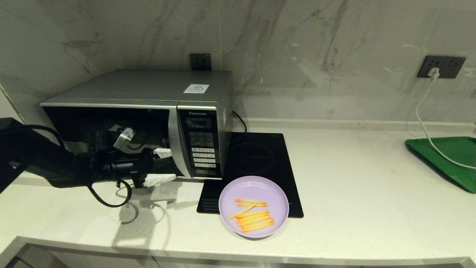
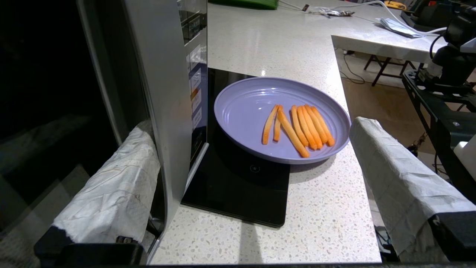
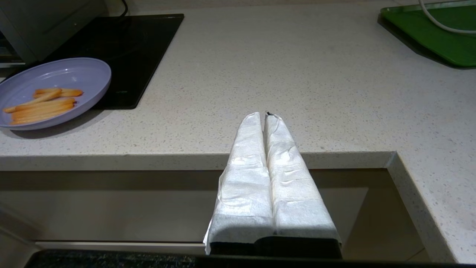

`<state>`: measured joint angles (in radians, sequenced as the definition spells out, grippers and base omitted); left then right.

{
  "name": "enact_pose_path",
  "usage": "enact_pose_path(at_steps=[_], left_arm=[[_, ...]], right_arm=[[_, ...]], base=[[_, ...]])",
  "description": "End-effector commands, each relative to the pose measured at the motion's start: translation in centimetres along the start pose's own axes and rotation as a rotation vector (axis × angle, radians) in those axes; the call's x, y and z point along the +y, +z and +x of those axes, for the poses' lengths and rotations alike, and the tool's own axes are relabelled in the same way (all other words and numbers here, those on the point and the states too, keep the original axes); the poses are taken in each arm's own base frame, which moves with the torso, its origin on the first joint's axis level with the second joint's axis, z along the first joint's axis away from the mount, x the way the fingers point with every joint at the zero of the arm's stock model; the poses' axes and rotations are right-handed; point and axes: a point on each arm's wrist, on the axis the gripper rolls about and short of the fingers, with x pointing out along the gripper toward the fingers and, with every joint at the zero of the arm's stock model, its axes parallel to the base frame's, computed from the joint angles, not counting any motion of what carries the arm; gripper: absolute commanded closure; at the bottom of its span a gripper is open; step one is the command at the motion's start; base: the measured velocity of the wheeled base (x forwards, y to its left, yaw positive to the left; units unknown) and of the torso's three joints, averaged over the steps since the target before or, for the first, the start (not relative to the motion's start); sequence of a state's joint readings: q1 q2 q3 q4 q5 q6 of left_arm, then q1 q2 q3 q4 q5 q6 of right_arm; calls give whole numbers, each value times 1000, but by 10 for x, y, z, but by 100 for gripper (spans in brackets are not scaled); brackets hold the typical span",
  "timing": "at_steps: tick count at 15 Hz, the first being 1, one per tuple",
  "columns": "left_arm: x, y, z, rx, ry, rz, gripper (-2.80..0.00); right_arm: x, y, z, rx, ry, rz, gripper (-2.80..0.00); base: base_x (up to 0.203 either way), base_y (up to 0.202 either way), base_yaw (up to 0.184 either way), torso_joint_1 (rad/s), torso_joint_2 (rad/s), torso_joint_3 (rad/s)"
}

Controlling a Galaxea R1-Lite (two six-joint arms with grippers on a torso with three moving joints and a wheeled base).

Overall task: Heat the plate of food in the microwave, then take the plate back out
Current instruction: Open the microwave oven

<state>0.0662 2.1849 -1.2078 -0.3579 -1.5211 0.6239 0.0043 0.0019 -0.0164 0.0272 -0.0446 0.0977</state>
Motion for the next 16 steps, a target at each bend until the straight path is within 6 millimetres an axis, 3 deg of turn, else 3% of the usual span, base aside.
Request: enact_pose_path(at_steps=[1,6,9,16], left_arm=[[0,-1,3,-5,-14,-5,-280],[-7,-2,0,-2,-9,-121,-280],[-20,2,-12,-2,17,-245,-280],[-17,-8,-26,23,90,-274,-280]], right_arm=[[0,0,0,0,0,1,0],[0,0,0,1,0,0,0],[0,0,0,0,0,1,0],[0,0,0,0,0,1,0]], base=[[0,0,0,0,0,0],[0,0,0,0,0,0],[0,0,0,0,0,0],[0,0,0,0,0,0]])
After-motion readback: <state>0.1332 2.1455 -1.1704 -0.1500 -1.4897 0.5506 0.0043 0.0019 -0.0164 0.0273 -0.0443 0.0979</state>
